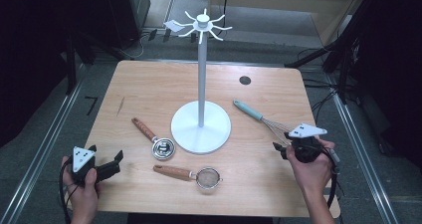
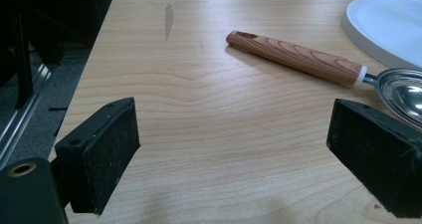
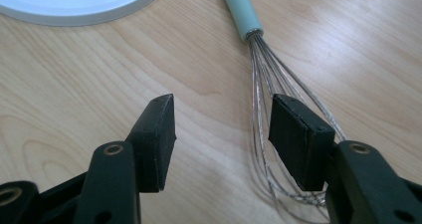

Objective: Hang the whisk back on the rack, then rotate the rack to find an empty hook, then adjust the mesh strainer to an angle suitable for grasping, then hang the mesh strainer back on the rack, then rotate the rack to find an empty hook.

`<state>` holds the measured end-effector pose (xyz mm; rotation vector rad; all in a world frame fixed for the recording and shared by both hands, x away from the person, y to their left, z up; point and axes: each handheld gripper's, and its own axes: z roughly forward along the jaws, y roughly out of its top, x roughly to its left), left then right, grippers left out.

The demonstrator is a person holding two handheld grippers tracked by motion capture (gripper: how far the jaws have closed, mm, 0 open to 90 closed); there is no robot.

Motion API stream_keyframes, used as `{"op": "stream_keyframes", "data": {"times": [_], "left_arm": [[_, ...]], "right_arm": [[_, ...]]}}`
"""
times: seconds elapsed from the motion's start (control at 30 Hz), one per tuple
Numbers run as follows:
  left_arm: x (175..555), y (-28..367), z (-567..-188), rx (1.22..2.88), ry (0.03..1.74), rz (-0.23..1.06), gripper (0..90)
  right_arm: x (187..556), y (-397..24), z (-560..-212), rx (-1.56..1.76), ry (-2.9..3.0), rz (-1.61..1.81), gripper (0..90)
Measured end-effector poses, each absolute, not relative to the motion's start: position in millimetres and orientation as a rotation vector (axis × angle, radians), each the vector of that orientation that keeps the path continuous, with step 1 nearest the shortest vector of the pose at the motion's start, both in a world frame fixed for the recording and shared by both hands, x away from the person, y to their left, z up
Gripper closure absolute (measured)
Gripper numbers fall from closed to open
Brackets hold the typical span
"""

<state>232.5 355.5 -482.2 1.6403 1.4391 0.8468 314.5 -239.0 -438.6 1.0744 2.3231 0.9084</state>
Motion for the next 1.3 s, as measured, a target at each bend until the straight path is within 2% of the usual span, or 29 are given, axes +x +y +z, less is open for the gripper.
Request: {"op": "stream_keyframes", "data": {"times": [0.4, 1.07, 1.3], "left_arm": [[232.6, 355.7, -482.3, 1.639, 1.437, 0.845, 6.4], [232.6, 355.8, -482.3, 1.642, 1.431, 0.842, 6.4], [232.4, 355.8, -482.2, 1.645, 1.428, 0.842, 6.4]], "right_arm": [[358.6, -221.6, -425.3, 1.023, 2.425, 0.770, 48.0], [403.8, -194.6, -424.3, 0.990, 2.519, 0.566, 49.8], [421.5, -191.3, -416.4, 0.966, 2.556, 0.508, 55.1]]}}
